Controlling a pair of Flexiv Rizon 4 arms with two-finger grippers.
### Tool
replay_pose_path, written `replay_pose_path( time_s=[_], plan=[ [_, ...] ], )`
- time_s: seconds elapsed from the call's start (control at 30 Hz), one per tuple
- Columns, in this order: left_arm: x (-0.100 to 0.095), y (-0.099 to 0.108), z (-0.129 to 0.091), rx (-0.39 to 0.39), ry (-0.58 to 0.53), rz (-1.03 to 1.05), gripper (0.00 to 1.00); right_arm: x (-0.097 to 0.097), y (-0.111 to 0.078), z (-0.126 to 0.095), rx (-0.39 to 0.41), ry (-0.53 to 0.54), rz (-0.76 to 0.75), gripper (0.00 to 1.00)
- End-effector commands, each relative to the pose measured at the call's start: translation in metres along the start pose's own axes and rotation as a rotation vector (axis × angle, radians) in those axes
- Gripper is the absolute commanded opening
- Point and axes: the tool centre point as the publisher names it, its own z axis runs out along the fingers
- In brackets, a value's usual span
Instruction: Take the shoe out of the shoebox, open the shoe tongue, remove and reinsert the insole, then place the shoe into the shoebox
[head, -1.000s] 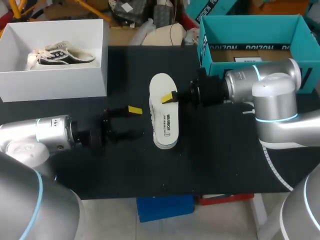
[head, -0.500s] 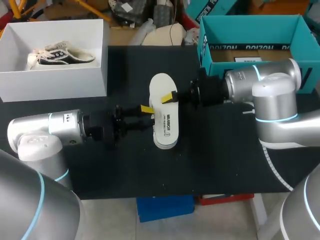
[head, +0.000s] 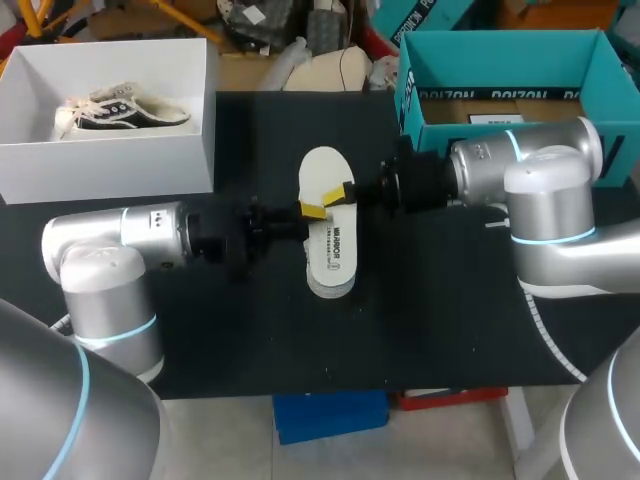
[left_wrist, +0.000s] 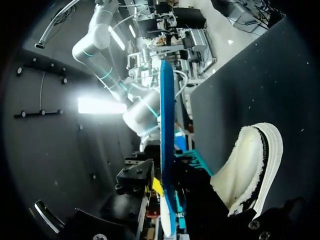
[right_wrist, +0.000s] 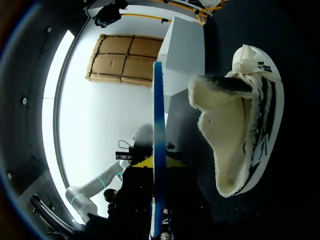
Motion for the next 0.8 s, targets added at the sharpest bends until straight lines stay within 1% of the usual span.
replay_pose_path(
  time_s=[0.03, 0.13, 0.23, 0.27, 0.3, 0.47, 0.5, 0.53, 0.57, 0.67, 0.73, 0.8],
  plan=[
    [0.005, 0.003, 0.007, 0.011, 0.001, 0.005, 0.09, 0.001, -0.001, 0.001, -0.001, -0.004, 0.001, 0.00],
    [0.007, 0.004, 0.008, 0.012, 0.000, 0.001, 0.13, 0.001, -0.001, 0.001, -0.001, -0.004, 0.001, 0.00],
    [0.008, 0.005, 0.010, 0.013, -0.002, 0.001, 0.11, 0.001, -0.001, 0.001, -0.001, -0.004, 0.001, 0.00],
    [0.008, 0.005, 0.010, 0.014, -0.003, 0.001, 0.09, 0.001, -0.001, 0.001, -0.001, -0.004, 0.001, 0.00],
    [0.007, 0.006, 0.011, 0.014, -0.002, 0.004, 0.00, 0.001, -0.001, 0.001, -0.001, -0.004, 0.001, 0.00],
    [0.012, 0.004, 0.010, -0.002, 0.026, -0.010, 0.00, 0.001, -0.001, 0.000, -0.009, -0.003, -0.003, 0.00],
    [0.012, 0.003, 0.008, -0.011, 0.039, -0.012, 0.00, 0.001, -0.001, 0.000, -0.009, -0.008, -0.004, 0.45],
    [0.013, 0.002, 0.007, -0.015, 0.044, -0.021, 0.00, 0.002, 0.000, -0.002, -0.018, -0.029, -0.006, 0.86],
    [0.013, 0.000, 0.004, -0.020, 0.053, -0.032, 0.00, 0.001, -0.001, -0.003, -0.024, -0.044, -0.006, 1.00],
    [0.014, -0.006, -0.003, -0.035, 0.113, -0.037, 0.00, 0.002, -0.003, -0.008, -0.042, -0.082, -0.023, 1.00],
    [0.014, -0.011, -0.009, -0.046, 0.163, -0.044, 0.00, 0.002, -0.005, -0.013, -0.053, -0.123, -0.039, 1.00],
    [0.012, -0.017, -0.016, -0.043, 0.187, -0.058, 0.00, 0.003, -0.008, -0.018, -0.059, -0.167, -0.055, 1.00]
  ],
)
